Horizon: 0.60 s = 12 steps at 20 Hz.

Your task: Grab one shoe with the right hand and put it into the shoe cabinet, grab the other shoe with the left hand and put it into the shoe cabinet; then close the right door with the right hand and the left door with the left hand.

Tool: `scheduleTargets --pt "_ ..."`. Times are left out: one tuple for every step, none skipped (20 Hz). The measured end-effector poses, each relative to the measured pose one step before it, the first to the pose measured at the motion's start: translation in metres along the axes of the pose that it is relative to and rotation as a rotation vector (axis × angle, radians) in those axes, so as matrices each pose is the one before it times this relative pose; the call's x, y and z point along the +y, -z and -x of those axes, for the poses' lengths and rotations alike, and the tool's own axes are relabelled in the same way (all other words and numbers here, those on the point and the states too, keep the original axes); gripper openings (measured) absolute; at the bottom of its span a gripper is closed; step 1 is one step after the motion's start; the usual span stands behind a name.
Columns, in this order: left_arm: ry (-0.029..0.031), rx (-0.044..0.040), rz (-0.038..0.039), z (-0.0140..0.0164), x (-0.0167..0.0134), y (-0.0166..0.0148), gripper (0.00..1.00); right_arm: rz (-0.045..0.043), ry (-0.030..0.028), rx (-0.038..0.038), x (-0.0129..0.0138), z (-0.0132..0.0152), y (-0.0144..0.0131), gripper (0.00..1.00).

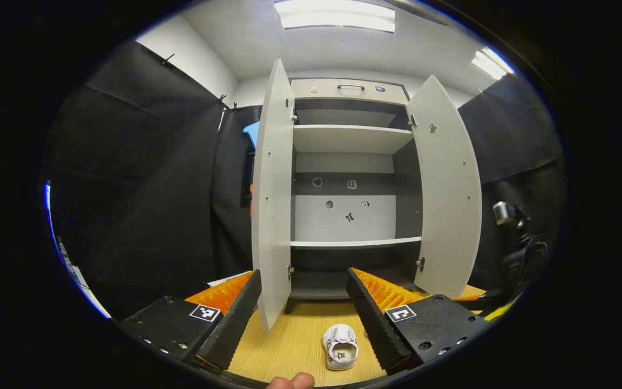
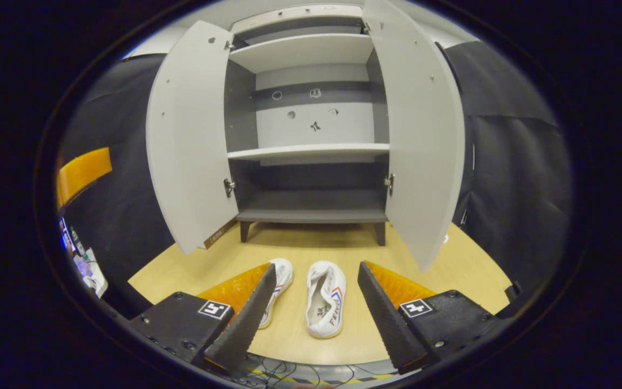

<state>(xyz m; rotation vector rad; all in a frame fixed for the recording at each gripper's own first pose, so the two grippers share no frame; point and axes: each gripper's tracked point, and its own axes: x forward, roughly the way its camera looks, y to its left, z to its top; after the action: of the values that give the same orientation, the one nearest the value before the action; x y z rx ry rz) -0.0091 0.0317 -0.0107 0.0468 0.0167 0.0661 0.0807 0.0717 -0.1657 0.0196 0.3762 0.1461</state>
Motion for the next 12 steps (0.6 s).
scheduleTargets --pt "-0.01108 0.0028 -0.002 0.00026 0.00526 0.00208 0.95 -0.01122 -0.01371 0.03257 0.00398 -0.01098 0.01019 0.99" --pt "-0.01098 0.00134 0.00038 0.00074 0.00512 0.00009 0.95 -0.00602 -0.0065 0.02383 0.00239 -0.00923 0.0078 0.99" --pt "-0.01082 0.00226 0.00235 -0.00048 0.00472 0.00137 0.95 -0.00012 -0.00644 0.03062 0.00222 -0.00948 0.0109 0.99" --pt "-0.0098 0.00258 0.0032 0.00028 0.00405 0.00038 0.95 0.00235 -0.00926 0.0282 0.00223 -0.01061 0.00941 0.94" --pt "-0.00859 0.00345 0.00117 0.00023 0.00417 0.00189 0.95 0.00628 -0.00401 0.0257 0.0017 -0.00995 0.00784 0.98" --pt "-0.01147 0.0103 -0.0038 -0.00104 0.00556 0.00292 0.95 0.00761 -0.00419 0.02284 0.00107 -0.00912 0.00699 0.98" --pt "-0.01419 0.00944 -0.00496 -0.00094 0.00592 0.00337 0.95 0.00972 -0.00529 0.0242 0.00174 -0.01012 0.00908 0.98" --pt "-0.01224 0.00424 -0.00141 -0.0004 0.00525 0.00242 0.95 0.00709 -0.00237 0.01756 0.00071 -0.00838 0.00563 0.98" --pt "-0.01182 0.0049 0.00178 -0.00081 0.00435 0.002 0.95 0.00397 -0.00545 0.0122 0.00114 -0.00725 0.0035 0.97" --pt "-0.01007 0.00368 0.00486 0.00046 0.00439 0.00111 0.95 0.00257 -0.00082 0.01047 0.0009 -0.00834 0.00312 0.96" --pt "-0.00724 0.00415 0.00549 -0.00119 0.00281 0.00076 0.95 0.00409 0.01497 0.01116 -0.00335 -0.00678 0.00242 0.92" --pt "-0.00757 0.00515 0.00405 -0.00143 0.00394 0.00245 0.95 0.00246 0.00963 0.00799 -0.00256 -0.00716 0.00193 0.9"
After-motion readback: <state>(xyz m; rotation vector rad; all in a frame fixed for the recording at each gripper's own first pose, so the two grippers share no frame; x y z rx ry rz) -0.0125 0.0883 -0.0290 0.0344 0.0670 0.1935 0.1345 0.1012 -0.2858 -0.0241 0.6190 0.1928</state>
